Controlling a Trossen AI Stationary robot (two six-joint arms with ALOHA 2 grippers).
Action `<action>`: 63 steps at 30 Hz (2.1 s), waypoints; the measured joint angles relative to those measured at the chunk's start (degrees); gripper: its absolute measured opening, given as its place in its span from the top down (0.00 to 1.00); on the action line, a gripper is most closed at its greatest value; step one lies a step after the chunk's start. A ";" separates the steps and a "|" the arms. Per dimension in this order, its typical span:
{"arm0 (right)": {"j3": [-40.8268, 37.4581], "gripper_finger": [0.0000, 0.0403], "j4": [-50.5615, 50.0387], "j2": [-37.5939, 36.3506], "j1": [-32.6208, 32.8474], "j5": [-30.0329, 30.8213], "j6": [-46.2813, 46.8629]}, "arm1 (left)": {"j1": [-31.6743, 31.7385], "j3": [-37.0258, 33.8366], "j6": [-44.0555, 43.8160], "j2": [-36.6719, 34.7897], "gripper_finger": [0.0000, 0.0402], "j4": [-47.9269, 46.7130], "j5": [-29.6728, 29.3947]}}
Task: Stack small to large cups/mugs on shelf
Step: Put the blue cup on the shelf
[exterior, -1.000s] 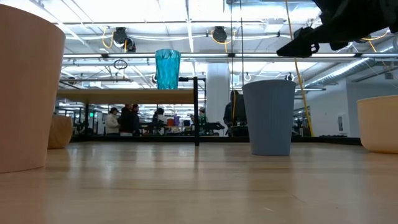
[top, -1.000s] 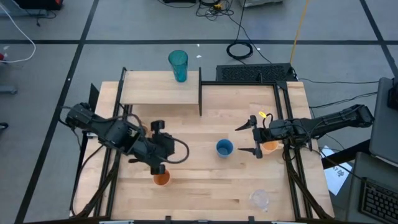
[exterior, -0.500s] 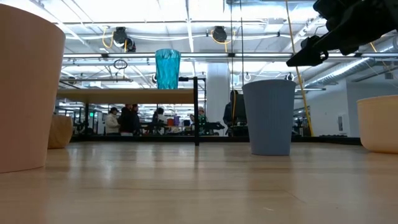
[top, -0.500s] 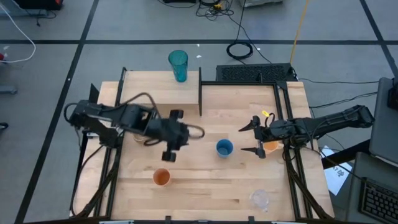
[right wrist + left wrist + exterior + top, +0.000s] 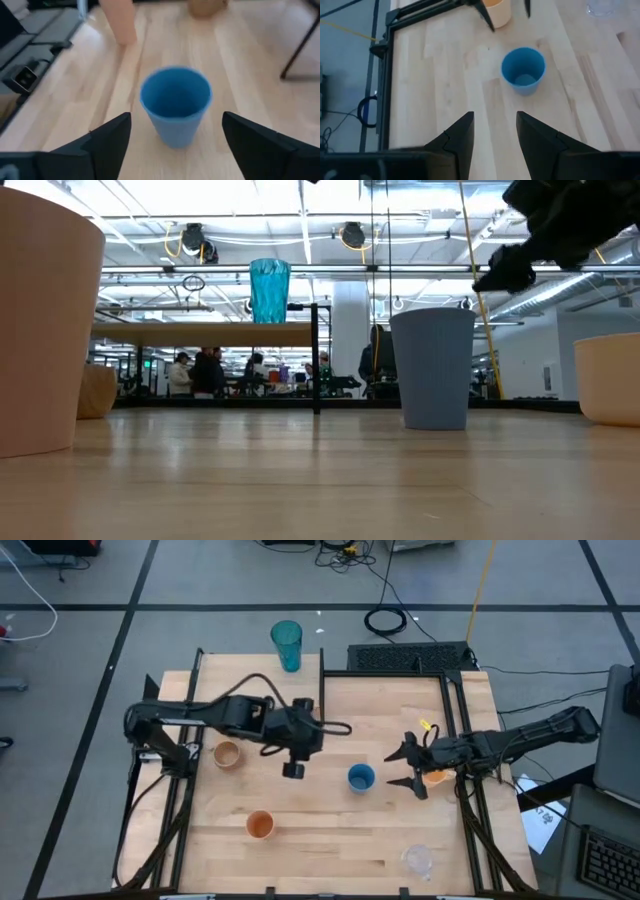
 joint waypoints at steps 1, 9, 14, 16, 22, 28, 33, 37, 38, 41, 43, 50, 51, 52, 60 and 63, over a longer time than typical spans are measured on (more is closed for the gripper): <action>0.00 0.28 -0.22 1.00 0.28 0.12 1.33 | -0.20 0.00 0.03 0.62 0.63 0.54 0.00; 0.09 0.28 1.61 11.35 1.28 0.23 4.70 | -1.73 0.00 2.09 4.94 0.63 3.18 0.12; 0.07 0.24 5.24 17.94 0.91 0.48 3.54 | -2.15 0.00 2.51 7.25 0.63 5.01 4.15; 0.07 0.22 7.63 19.96 0.93 0.45 2.46 | -2.27 0.02 3.01 7.74 0.63 6.10 4.40; 0.09 0.12 15.87 25.89 0.89 0.53 0.04 | -2.91 0.00 2.91 9.30 0.63 7.01 4.87; 0.04 0.04 20.40 30.01 0.58 0.52 -1.46 | -3.30 0.00 2.51 10.24 0.63 7.22 4.80; 0.06 0.02 26.84 32.66 0.58 0.34 -3.50 | -3.87 0.00 2.42 10.30 0.63 7.41 4.04; 0.07 0.02 30.67 34.59 0.58 0.33 -4.28 | -4.62 0.00 2.36 10.28 0.63 7.39 1.44; 0.07 0.02 31.94 35.21 0.58 0.32 -4.42 | -4.80 0.00 2.36 10.28 0.63 7.37 1.13; 0.07 0.02 36.02 37.62 0.56 0.32 -5.17 | -5.15 0.00 2.37 10.28 0.63 7.37 0.92; 0.07 0.02 39.24 39.63 0.56 0.29 -5.68 | -5.22 0.00 2.38 10.28 0.63 7.37 0.90; 0.07 0.02 45.82 44.73 0.56 0.25 -6.52 | -5.53 0.00 2.38 10.26 0.63 7.35 0.76; 0.07 0.02 46.44 45.26 0.56 0.23 -6.86 | -5.53 0.00 2.38 10.26 0.63 7.37 0.76; 0.07 0.01 46.90 45.70 0.56 0.23 -7.13 | -5.53 0.00 2.38 10.26 0.63 7.37 0.76; 0.04 0.01 50.31 47.56 0.42 0.21 -8.07 | -5.53 0.00 2.40 10.24 0.63 7.37 -0.19; 0.04 0.02 51.84 48.91 0.36 0.19 -8.36 | -5.53 0.00 2.40 10.24 0.63 7.40 -0.20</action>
